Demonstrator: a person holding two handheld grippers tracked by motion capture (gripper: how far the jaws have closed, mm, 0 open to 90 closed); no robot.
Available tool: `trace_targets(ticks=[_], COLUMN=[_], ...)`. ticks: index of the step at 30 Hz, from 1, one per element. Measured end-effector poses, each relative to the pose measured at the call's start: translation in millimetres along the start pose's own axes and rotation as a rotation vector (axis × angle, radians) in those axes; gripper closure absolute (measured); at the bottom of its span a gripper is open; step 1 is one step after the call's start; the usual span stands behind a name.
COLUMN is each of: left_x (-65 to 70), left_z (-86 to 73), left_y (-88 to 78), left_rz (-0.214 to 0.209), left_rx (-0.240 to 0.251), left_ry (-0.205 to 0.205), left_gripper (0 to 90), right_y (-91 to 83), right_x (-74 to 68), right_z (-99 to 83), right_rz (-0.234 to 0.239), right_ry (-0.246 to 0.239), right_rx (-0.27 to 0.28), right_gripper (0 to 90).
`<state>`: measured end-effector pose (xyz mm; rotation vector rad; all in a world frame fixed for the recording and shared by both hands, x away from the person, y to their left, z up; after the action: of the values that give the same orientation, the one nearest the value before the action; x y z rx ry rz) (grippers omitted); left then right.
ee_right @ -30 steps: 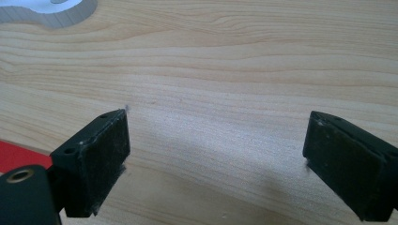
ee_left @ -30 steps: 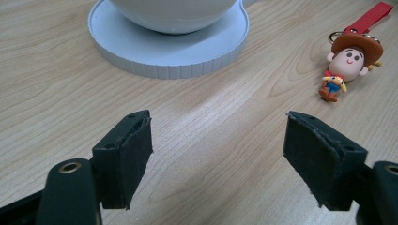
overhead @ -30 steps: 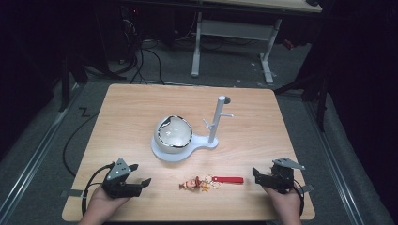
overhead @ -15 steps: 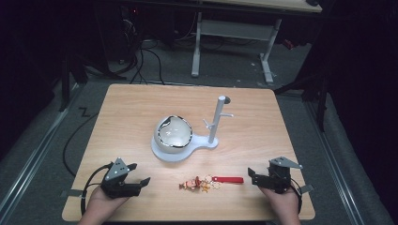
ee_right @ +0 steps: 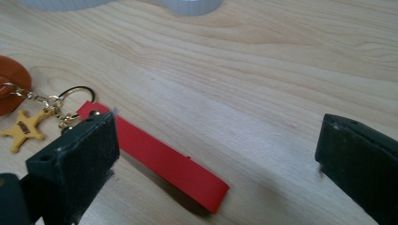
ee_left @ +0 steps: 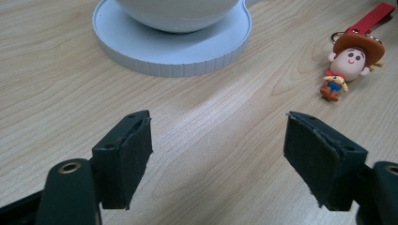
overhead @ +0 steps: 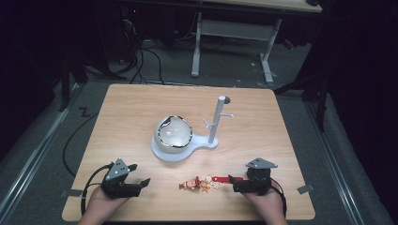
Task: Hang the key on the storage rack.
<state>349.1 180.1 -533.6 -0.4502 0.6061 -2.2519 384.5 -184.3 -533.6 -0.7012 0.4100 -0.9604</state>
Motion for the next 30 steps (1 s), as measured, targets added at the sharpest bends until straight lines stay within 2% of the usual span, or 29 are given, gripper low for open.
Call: trace_targets(ticks=[1, 5, 6, 9, 13, 17, 24, 27, 30], left_x=[-1.0, -1.2, -1.0, -1.2, -1.0, -1.2, -1.0, -0.6, -0.9], left_z=[-0.3, 0.6, 1.3, 1.1, 0.7, 0.5, 0.0, -0.2, -0.1], left_y=[-0.2, -1.3, -1.8, -2.1, -2.1, -2.2, -1.6, -1.9, -1.9], left_rz=[0.0, 0.001, 0.002, 0.001, -0.002, -0.001, -0.001, -0.004, -0.004], left_rx=[-0.001, 0.001, 0.005, 0.004, 0.004, 0.003, -0.002, -0.004, -0.001], left_ry=[-0.001, -0.001, 0.002, 0.001, 0.0, -0.001, 0.001, 0.003, 0.001], left_gripper=[24.4, 24.4, 24.4, 24.5, 24.5, 24.4, 24.5, 24.5, 24.5], right_y=[3.5, 8.0, 12.4, 16.9, 26.0, 32.6, 32.4, 33.3, 33.2], right_x=[-3.9, -7.4, -9.2, -11.6, -17.3, -23.9, -23.7, -30.9, -34.6], right_z=[-0.1, 1.9, 4.5, 5.7, 5.0, 3.2, 2.9, -1.0, -1.2], right_rz=[0.006, 0.01, 0.002, 0.003, -0.004, -0.014, -0.008, 0.008, 0.019], right_ry=[-0.023, -0.044, -0.075, -0.08, -0.116, -0.178, -0.172, -0.196, -0.201], right_rx=[-0.018, -0.027, -0.032, -0.04, -0.064, -0.082, -0.078, -0.09, -0.088], right_gripper=[0.5, 0.5, 0.5, 0.5, 0.5, 0.4, 0.8, 1.4, 1.5])
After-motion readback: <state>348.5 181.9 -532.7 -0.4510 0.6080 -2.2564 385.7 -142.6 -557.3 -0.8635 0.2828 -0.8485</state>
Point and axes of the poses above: each handheld gripper's, and its own axes: y roughly forward along the jaws, z roughly out of its top, x roughly to its right, the point moved 9 cm from there along y, roughly forward along the jaws, and after that the axes turned 4 degrees about x, right-handed, at the moved point
